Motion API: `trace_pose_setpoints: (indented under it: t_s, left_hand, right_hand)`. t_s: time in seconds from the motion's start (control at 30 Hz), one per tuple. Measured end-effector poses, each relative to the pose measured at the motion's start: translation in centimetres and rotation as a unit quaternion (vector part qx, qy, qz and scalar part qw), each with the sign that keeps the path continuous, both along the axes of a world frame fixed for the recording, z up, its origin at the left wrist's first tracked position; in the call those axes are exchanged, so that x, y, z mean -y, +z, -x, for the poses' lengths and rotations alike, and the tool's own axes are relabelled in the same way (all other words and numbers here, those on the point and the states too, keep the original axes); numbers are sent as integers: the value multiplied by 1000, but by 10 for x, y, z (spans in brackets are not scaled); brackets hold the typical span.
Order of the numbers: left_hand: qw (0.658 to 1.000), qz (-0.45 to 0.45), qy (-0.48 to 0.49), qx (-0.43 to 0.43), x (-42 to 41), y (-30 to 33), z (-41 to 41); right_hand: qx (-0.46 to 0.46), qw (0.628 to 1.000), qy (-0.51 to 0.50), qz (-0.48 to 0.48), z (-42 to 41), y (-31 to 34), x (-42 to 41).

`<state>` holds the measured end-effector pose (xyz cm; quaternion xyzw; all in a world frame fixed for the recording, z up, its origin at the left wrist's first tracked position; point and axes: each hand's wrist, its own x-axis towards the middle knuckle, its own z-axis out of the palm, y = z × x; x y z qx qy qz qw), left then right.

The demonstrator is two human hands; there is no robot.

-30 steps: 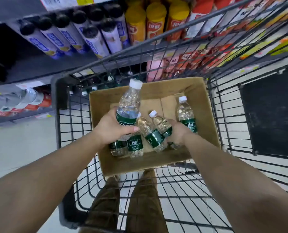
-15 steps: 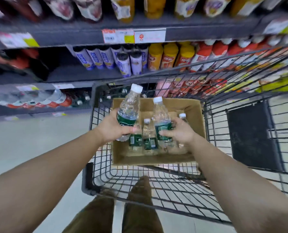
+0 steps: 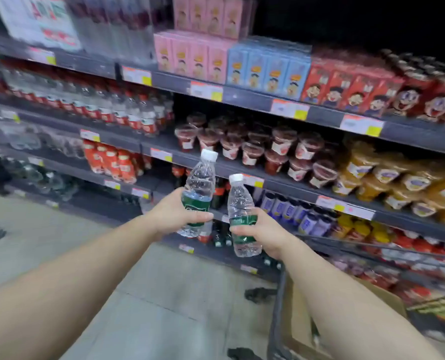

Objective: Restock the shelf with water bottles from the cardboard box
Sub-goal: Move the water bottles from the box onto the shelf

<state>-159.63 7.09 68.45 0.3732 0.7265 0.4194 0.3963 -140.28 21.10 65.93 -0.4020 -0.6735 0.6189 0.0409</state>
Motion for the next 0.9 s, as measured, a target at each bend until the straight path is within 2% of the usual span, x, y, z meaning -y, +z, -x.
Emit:
trace_pose_setpoints:
  t_s: [0.23, 0.4, 0.7, 0.9]
  left_hand:
    - [985, -38, 169, -21, 176, 57, 187]
    - [962, -102, 253, -19, 253, 94, 257]
    - [921, -160, 355, -35, 306, 102, 422]
    - [904, -180, 385, -43, 293, 126, 565]
  right_hand:
    - [-127, 989, 74, 3, 221, 69, 127]
    - [-180, 971, 153, -24, 340, 100, 182]
    - [-224, 935, 233, -146, 545, 137, 231]
    - [-250, 919, 264, -151, 701, 166, 218]
